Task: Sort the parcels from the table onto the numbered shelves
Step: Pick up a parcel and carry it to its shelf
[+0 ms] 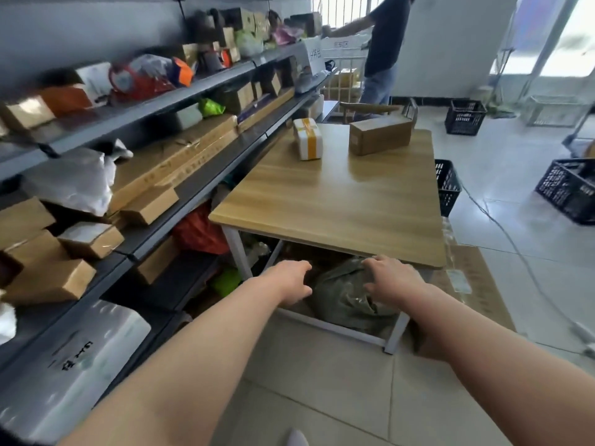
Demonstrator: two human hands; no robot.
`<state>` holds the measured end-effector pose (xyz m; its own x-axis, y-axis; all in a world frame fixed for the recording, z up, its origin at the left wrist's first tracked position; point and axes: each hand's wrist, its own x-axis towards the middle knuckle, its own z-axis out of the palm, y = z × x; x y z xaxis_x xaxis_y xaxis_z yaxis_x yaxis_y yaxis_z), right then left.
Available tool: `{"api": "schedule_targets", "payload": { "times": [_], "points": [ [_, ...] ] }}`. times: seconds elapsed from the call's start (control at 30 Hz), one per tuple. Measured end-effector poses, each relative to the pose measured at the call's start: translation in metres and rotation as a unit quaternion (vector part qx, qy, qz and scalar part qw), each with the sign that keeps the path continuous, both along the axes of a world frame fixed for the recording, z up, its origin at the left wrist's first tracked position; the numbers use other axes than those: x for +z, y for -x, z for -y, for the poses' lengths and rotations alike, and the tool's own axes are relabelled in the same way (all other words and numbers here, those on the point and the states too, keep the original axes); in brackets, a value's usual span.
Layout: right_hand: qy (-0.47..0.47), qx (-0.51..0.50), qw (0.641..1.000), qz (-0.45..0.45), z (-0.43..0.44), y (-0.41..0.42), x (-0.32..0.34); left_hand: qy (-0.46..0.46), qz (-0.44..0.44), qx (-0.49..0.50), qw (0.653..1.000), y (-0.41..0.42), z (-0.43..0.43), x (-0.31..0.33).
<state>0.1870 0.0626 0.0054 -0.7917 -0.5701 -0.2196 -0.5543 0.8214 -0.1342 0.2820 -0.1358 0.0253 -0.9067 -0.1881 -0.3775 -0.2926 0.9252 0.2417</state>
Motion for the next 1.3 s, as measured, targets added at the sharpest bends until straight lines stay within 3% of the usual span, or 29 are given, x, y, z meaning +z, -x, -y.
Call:
{"api": "schedule_targets", "payload": {
  "times": [0.57,1.03,1.3],
  "points": [
    [-0.007,-0.074,0.997,0.028,0.140,0.190,-0.003,-0.027,0.003,-0.011,1.000,0.208,0.146,0.010],
    [0.060,-0.067,0.995,0.040,0.242,0.424,0.008,-0.035,-0.012,0.101,0.994,0.411,0.240,0.013],
    [0.072,-0.094,0.991,0.060,0.301,0.517,0.004,-0.029,-0.002,0.071,0.997,0.518,0.298,0.002]
  ]
}}
